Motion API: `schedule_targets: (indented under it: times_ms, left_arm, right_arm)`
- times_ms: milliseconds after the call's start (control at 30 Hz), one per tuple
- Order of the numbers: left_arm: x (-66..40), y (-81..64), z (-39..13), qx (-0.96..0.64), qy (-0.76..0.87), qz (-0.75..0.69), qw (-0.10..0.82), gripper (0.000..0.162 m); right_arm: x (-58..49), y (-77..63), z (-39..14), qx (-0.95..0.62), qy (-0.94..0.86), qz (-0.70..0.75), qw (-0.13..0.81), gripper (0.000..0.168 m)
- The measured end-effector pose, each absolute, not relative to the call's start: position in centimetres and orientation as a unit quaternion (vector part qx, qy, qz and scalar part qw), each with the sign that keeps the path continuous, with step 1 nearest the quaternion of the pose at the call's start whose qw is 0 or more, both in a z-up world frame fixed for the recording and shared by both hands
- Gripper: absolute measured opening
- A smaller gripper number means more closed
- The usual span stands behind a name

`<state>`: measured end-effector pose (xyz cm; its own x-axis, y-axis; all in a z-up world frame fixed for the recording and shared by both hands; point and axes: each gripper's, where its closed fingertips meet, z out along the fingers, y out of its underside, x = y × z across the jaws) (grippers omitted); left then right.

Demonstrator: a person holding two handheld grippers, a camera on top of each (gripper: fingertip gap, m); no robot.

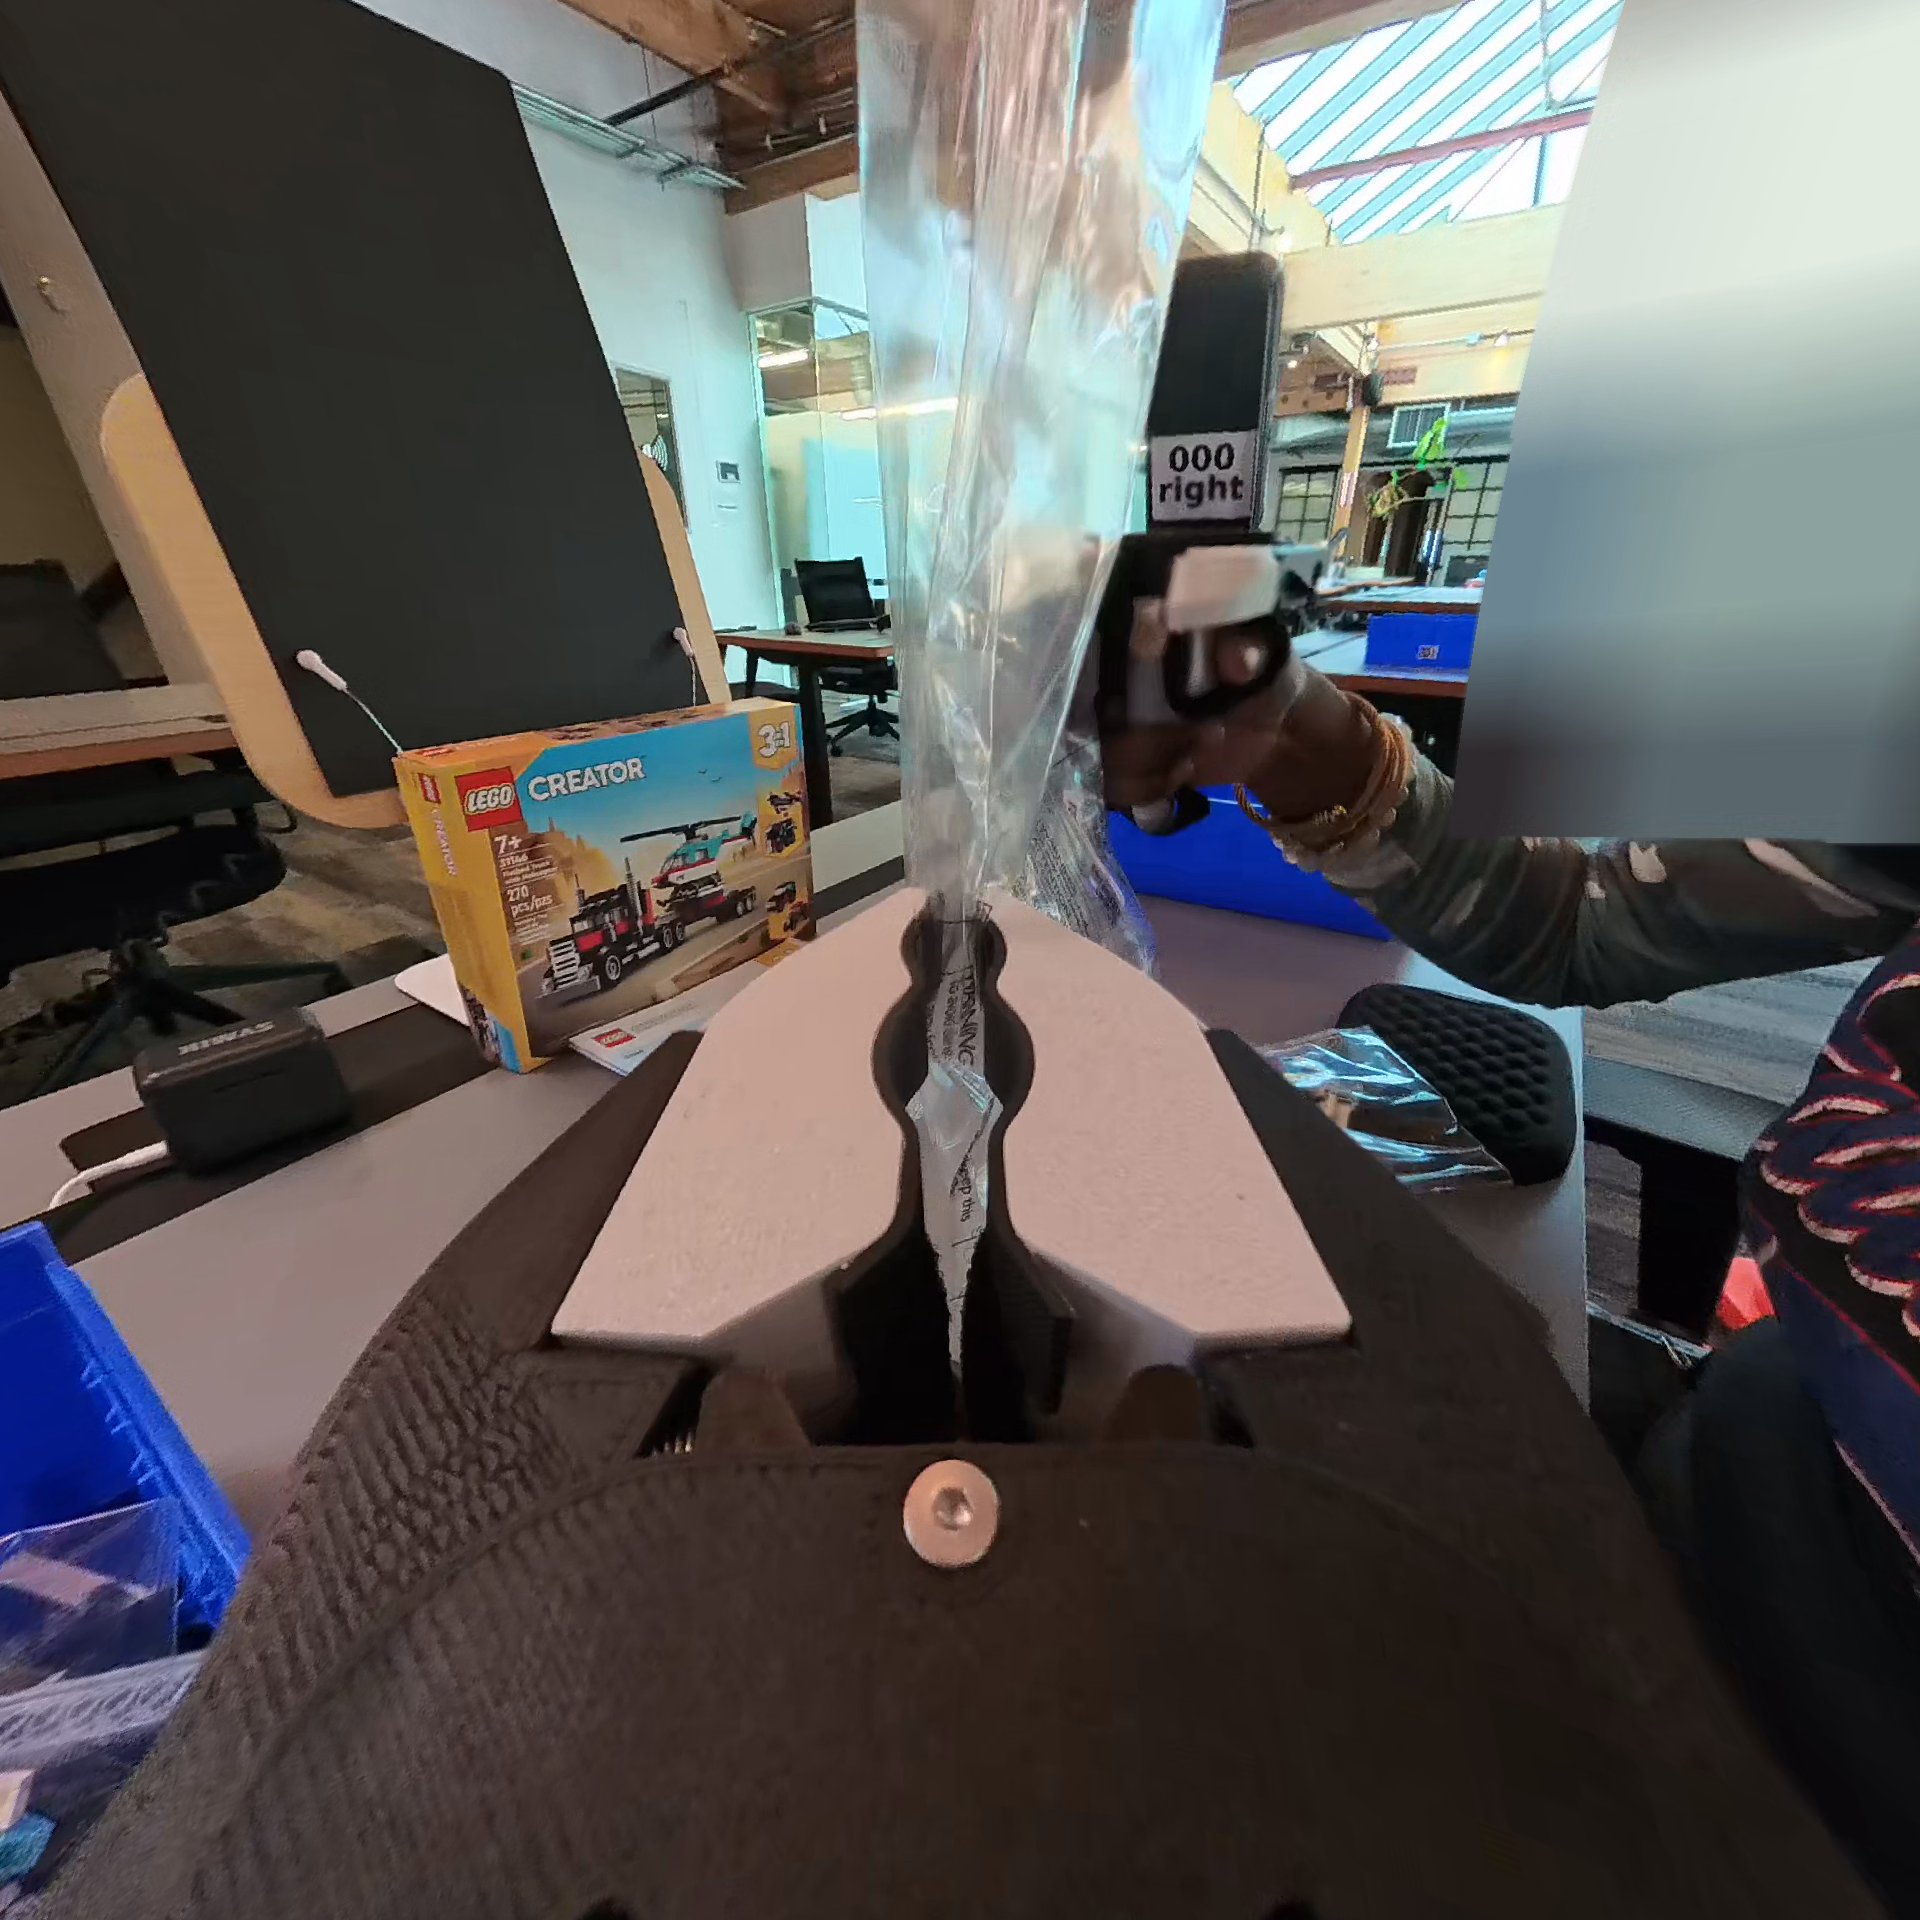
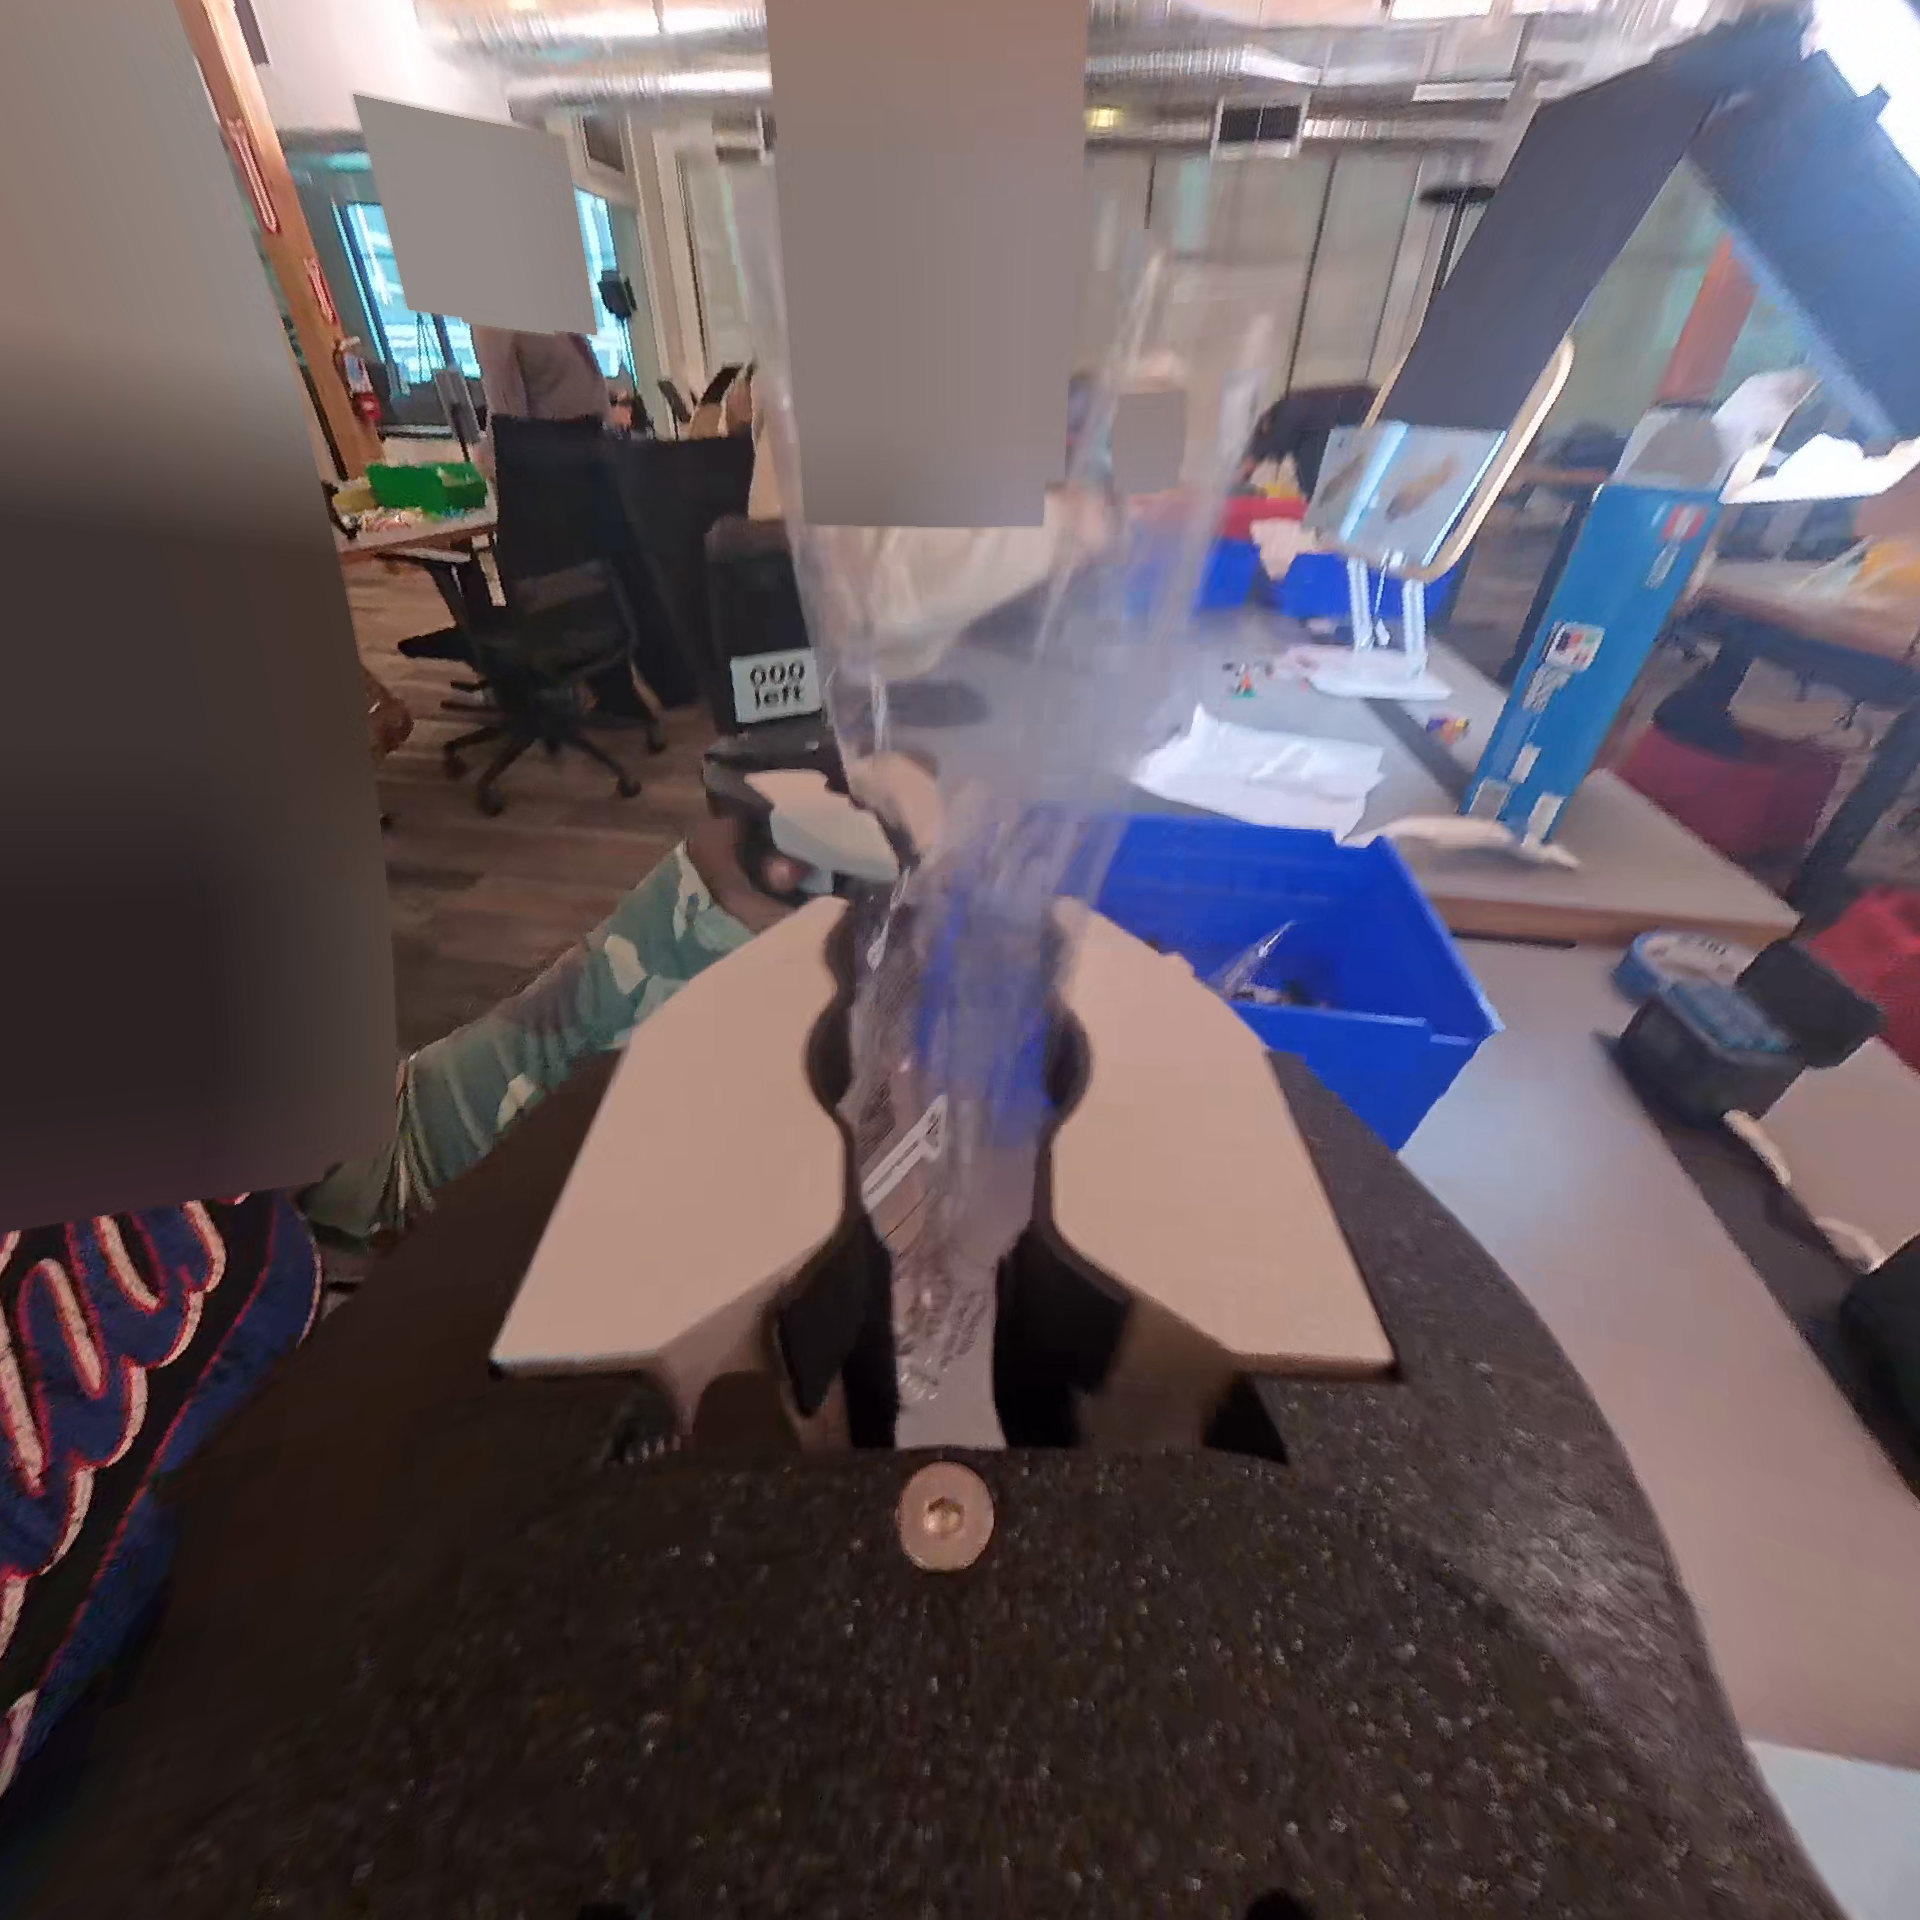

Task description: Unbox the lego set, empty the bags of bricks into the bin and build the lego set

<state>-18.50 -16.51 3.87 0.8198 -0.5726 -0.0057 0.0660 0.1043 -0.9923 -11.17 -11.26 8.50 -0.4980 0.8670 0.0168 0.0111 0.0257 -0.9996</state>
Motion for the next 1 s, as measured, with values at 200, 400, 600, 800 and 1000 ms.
schedule_targets:
  times_ms: [200,400,600,800,1000]
  left_arm:
    - [-19.8,-17.3,2.3,-0.682,0.171,-0.157,0.693,0.025]
    - [-28.6,-22.2,-5.9,-0.822,0.047,0.089,0.561,0.058]
    - [-30.1,-22.6,-10.5,-0.835,0.020,0.166,0.524,0.058]
    - [-29.7,-19.8,-11.5,-0.822,0.025,0.171,0.543,0.031]
    - [-30.6,-19.9,-11.3,-0.816,-0.017,0.165,0.553,0.005]
  right_arm:
    - [-11.3,-10.0,7.6,-0.331,-0.641,0.584,0.373,0.000]
    - [-11.9,-6.4,3.1,-0.384,-0.677,0.515,0.360,0.000]
    - [-14.6,-6.4,0.5,-0.365,-0.728,0.458,0.356,0.000]
    - [-15.7,-7.4,-0.5,-0.237,-0.792,0.351,0.441,0.000]
    - [-14.6,-9.4,-5.5,-0.065,-0.842,0.209,0.493,0.000]
